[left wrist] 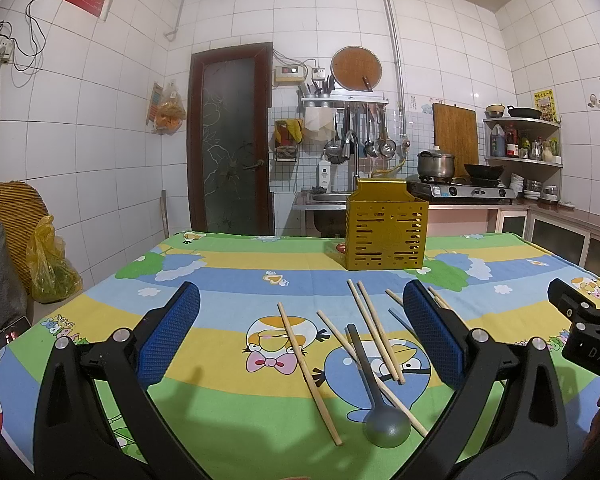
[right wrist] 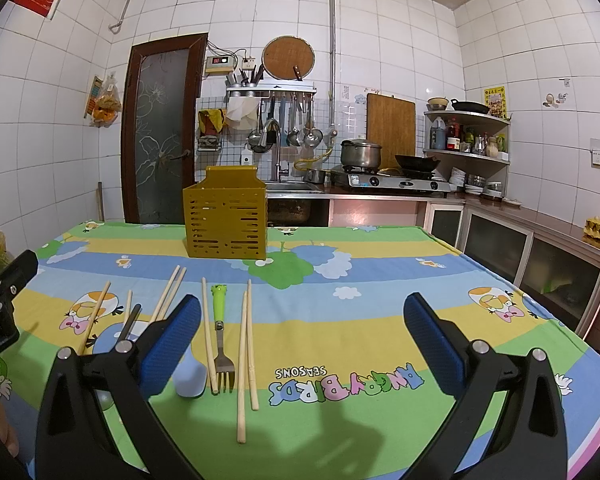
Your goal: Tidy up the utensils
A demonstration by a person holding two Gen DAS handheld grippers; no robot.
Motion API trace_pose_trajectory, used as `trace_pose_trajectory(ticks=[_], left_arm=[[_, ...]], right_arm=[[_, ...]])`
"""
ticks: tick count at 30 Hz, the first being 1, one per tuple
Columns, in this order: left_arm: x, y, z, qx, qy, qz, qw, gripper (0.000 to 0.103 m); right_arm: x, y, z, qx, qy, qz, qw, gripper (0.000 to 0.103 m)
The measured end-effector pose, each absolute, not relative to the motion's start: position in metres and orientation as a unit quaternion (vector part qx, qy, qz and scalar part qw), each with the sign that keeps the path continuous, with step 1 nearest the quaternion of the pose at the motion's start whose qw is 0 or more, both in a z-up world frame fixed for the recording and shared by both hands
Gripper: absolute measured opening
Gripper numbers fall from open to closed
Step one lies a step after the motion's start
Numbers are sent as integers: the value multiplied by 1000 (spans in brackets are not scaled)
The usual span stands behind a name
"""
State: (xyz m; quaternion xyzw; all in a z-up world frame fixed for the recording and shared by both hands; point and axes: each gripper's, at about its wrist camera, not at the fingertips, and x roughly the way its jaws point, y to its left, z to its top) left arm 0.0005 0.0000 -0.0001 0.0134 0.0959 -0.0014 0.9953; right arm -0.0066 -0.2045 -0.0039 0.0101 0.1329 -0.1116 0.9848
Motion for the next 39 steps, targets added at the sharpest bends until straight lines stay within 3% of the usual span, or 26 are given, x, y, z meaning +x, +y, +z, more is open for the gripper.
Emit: trace_pose_trajectory(ticks=[27, 39], left_arm=[[5, -2, 1, 16, 103, -1, 995, 98], [51, 3, 17, 29, 160, 2, 987, 98]], right_arm=[[-8, -205, -4, 11, 133, -111, 985, 99], [40, -201, 18, -23, 164, -86, 982, 99]])
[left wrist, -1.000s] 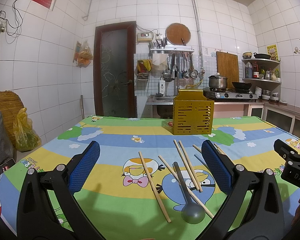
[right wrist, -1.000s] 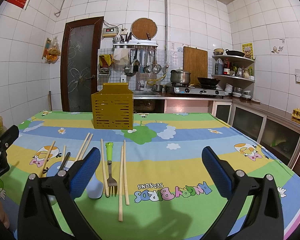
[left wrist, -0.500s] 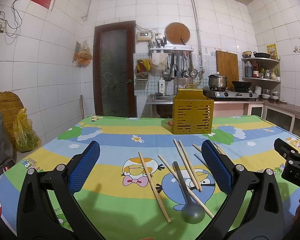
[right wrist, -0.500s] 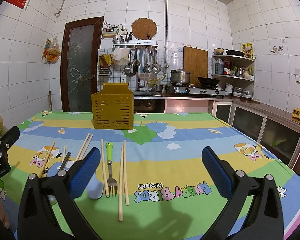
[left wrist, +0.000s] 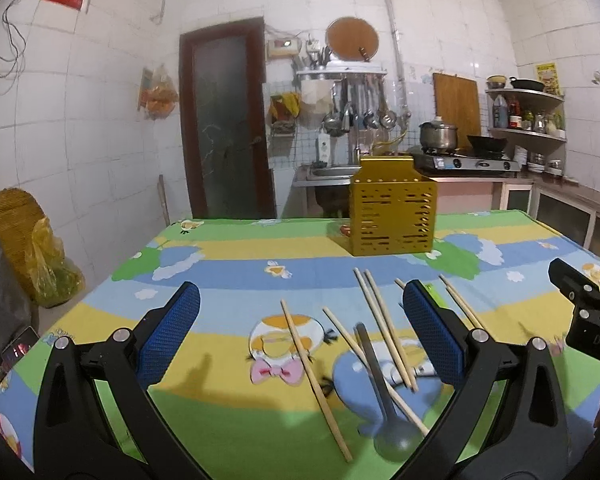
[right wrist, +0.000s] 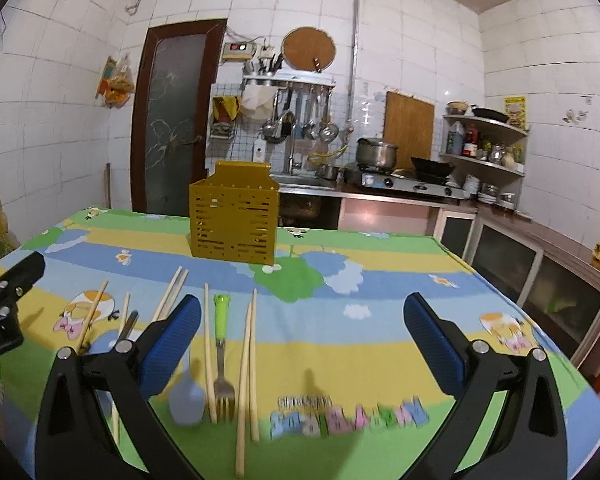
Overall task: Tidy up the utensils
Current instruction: 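Lower the left gripper onto a wooden chopstick and close while the right gripper grasps another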
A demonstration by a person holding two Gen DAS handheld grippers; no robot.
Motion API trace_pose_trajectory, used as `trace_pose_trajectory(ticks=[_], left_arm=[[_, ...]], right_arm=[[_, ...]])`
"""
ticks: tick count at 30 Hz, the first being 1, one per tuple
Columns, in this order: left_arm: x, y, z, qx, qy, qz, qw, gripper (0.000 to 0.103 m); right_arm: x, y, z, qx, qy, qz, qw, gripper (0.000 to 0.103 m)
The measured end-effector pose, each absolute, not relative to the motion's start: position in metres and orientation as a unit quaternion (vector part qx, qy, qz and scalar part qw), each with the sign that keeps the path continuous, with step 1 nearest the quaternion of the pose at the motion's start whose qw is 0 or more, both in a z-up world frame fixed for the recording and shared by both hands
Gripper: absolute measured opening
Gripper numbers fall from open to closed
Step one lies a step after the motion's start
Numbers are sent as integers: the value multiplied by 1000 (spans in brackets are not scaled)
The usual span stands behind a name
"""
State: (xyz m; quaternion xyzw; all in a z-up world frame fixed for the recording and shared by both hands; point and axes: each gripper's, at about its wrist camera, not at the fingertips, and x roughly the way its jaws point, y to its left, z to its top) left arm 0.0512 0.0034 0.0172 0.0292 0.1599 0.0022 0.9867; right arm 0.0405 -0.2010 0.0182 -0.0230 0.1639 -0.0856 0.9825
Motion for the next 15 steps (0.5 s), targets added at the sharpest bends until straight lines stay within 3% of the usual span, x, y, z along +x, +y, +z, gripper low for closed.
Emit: trace_pose_trajectory(ticks=[7, 15], left_arm=[[120, 21, 25, 12, 214, 11, 977, 98], [196, 37, -29, 13, 353, 26, 935, 98]], right_arm=[[119, -202, 20, -31, 240, -61, 968, 99], [189, -213, -34, -27, 331, -70, 941, 99]])
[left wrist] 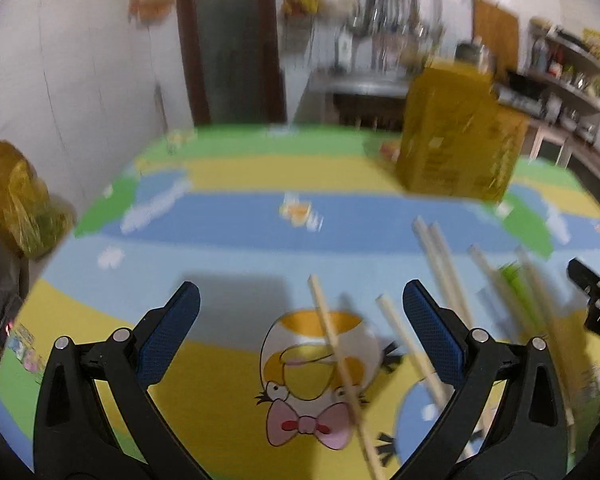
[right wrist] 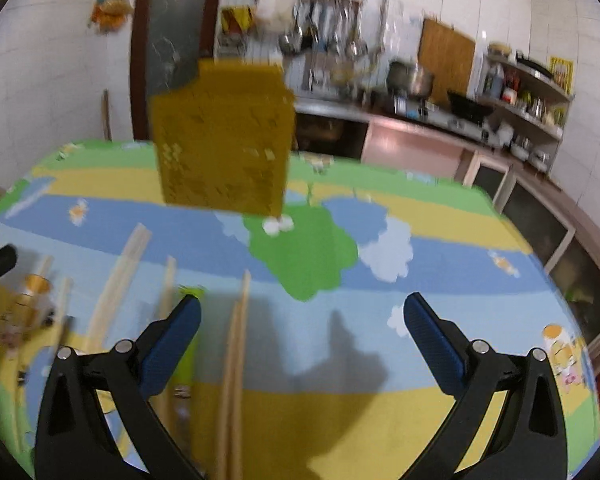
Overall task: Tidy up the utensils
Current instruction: 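Lower the left gripper onto a wooden chopstick and close while the right gripper grasps another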
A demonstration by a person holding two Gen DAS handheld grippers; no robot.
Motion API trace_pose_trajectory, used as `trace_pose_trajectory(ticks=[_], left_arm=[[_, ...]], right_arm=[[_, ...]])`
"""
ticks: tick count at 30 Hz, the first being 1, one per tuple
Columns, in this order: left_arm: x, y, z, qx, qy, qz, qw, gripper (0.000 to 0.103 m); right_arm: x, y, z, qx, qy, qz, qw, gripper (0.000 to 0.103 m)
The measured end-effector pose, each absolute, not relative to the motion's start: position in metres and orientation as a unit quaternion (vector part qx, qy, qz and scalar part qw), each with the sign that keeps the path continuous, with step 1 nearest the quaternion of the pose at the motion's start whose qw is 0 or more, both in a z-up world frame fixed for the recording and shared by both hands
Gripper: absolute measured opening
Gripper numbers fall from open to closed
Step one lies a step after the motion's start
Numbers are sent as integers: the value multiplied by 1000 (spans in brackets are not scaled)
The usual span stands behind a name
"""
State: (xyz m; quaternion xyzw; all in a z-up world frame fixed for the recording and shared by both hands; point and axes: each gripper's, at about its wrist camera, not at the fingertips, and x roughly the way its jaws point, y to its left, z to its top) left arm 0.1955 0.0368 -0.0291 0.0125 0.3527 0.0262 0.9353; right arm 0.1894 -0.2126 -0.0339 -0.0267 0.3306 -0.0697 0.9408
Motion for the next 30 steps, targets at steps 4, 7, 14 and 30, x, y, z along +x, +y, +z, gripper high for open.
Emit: trace_pose_trajectory(ticks=[4, 7, 14, 30], left_arm=[[208, 43, -51, 14, 387, 38, 921, 98], [215, 43, -59, 23, 402, 40, 914, 98], [221, 43, -68, 29, 427, 48, 902, 98], [230, 54, -76, -18, 455, 35, 890, 99]], right_arm=[[204, -221, -53, -12, 370, -69, 926, 99], [212, -223, -59, -8, 390, -69, 918, 99], [222, -229, -71, 12, 427, -67, 902, 99], [227, -237, -78, 44, 444, -54, 893, 99]])
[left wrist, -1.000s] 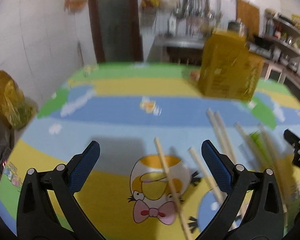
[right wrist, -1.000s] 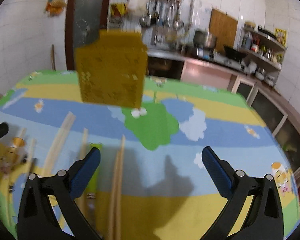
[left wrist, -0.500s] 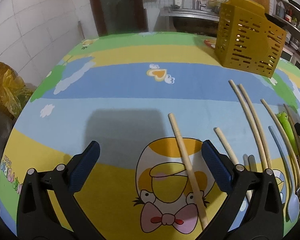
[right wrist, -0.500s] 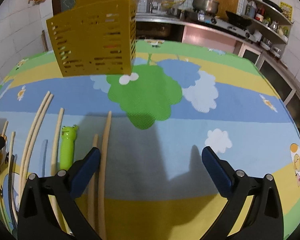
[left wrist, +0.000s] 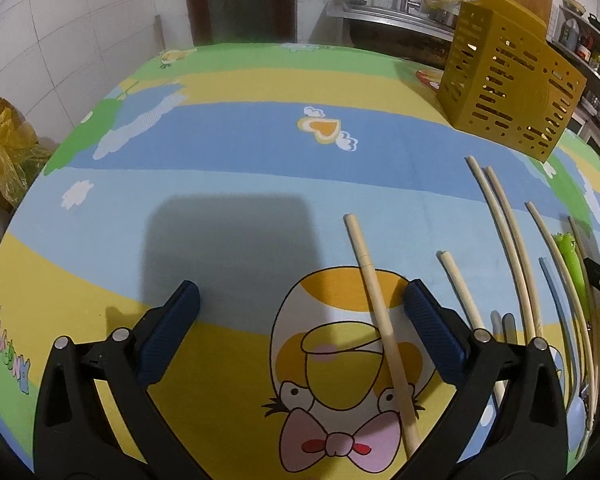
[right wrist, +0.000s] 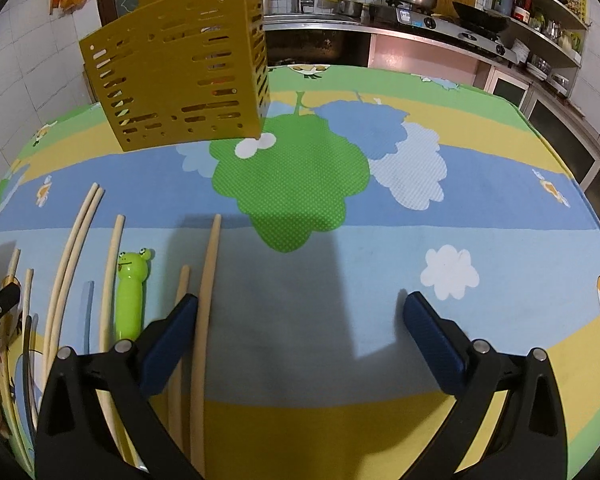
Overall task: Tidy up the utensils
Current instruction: 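Lower the left gripper onto a wooden chopstick and close while the right gripper grasps another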
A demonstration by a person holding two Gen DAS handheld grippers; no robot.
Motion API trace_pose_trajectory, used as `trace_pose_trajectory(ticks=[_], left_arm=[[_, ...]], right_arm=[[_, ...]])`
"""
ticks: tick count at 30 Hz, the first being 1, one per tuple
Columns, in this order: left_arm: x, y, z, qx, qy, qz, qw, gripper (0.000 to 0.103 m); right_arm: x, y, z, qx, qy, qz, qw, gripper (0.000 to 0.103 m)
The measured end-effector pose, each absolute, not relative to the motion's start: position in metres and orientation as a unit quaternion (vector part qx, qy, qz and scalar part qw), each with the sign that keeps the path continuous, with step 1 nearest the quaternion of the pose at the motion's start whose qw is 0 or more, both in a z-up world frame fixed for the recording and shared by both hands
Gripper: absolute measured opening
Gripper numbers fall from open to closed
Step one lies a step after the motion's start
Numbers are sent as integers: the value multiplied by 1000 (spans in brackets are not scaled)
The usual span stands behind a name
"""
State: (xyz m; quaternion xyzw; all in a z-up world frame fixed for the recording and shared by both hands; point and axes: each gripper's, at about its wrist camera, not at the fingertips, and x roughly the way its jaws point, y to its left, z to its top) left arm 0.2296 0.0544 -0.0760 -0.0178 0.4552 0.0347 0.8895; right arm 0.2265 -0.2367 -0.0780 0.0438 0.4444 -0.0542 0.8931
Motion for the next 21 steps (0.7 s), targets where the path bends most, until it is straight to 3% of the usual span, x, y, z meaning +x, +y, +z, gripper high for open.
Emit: trace_pose_trajectory(ticks=[10, 12, 14, 17, 21], left_arm=[[233, 52, -75, -20, 455, 36, 890, 99], [233, 52, -74, -27, 453, 40, 890, 98], [233, 50, -73, -34, 449, 46, 892, 93], [230, 44, -69, -36, 444, 39, 895, 76], [230, 38, -65, -35, 452, 26, 891, 51]], right_arm=[[231, -238, -78, 43, 443, -53, 894, 99], [231, -237, -78, 44, 441, -55, 895, 98], [230, -234, -76, 41, 436, -55, 897, 90], [230, -229, -72, 44, 427, -52, 901, 70], [235, -218, -70, 37, 424, -54, 903, 54]])
